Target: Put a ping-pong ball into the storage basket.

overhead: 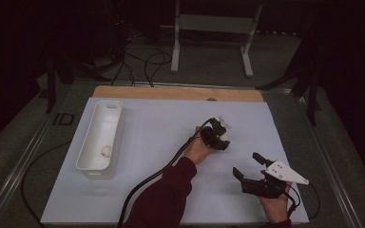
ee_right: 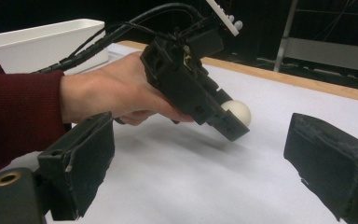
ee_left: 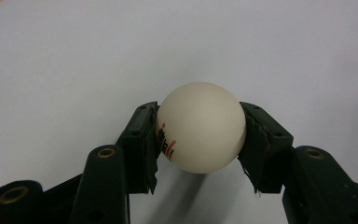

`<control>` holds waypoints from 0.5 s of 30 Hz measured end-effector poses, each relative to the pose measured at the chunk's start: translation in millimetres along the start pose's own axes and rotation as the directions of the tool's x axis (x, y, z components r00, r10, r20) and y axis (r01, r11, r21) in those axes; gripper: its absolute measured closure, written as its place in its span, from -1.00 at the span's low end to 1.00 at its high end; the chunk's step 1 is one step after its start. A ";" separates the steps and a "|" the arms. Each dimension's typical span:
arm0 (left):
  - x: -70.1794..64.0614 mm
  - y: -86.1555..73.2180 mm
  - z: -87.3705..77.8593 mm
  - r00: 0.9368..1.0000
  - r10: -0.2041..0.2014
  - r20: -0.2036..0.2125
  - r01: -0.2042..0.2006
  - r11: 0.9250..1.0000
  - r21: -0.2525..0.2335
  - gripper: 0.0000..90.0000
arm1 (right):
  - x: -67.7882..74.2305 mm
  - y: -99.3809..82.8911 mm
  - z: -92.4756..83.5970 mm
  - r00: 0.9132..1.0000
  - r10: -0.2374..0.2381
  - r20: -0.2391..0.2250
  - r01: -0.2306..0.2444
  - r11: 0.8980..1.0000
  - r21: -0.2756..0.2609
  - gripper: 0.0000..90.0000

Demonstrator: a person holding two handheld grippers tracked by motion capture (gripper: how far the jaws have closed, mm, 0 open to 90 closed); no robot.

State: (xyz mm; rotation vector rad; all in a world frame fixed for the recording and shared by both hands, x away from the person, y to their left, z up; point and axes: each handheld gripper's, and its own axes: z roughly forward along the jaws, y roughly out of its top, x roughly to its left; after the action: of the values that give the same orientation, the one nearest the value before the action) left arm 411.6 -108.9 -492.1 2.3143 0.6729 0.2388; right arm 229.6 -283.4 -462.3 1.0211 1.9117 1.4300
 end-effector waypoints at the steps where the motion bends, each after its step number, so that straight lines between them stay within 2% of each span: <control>1: 0.0 0.3 -1.1 1.000 -0.001 0.002 0.001 1.000 -0.001 0.13 | 0.0 0.0 0.1 1.000 0.000 0.000 0.000 1.000 0.000 -0.83; 15: 4.0 4.8 -17.8 1.000 0.012 -0.009 -0.012 1.000 -0.014 0.14 | 0.6 0.2 0.7 1.000 -0.001 -0.001 0.001 1.000 0.001 -0.83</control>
State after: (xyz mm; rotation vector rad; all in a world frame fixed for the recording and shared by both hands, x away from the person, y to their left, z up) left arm 410.7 -99.4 -475.9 2.3062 0.6596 0.2588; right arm 229.9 -282.5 -462.4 1.0197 1.9137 1.4288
